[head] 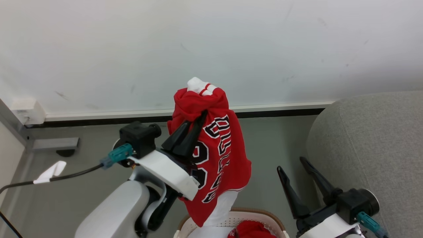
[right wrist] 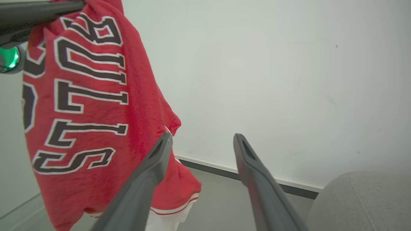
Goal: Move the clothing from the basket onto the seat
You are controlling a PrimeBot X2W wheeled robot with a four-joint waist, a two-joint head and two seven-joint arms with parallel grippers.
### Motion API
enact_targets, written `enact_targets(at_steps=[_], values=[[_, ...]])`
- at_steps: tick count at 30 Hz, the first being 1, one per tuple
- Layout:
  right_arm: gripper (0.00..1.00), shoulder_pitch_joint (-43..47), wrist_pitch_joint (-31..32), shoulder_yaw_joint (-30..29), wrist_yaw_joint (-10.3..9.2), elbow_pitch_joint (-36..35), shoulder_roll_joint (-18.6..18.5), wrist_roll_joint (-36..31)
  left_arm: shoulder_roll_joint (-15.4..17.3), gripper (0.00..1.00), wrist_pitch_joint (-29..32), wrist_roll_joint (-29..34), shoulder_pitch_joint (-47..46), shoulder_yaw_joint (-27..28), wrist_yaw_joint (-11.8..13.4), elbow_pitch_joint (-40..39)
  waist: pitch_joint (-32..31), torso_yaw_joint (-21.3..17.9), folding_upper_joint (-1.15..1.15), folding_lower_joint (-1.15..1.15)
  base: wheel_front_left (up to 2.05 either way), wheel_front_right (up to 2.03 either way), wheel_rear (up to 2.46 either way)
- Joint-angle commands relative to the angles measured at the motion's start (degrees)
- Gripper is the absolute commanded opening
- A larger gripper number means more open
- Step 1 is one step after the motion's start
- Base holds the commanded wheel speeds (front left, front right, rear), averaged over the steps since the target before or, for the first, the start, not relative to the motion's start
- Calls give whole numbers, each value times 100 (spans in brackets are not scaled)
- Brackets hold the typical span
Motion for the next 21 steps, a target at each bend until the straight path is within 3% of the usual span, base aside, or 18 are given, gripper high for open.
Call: enact_targets(at_steps=[1,21], values=[[100,-147,-7,188,-12,37,-148,123,10,0,-1,51,-25,-8,-23,20,-17,37,0,0,0,0,0],[100,-2153,537,3704,-12,715,-1878,2249,-375,0,177,21,-35,-579,-268,129,-187,887,0,0,0,0,0]])
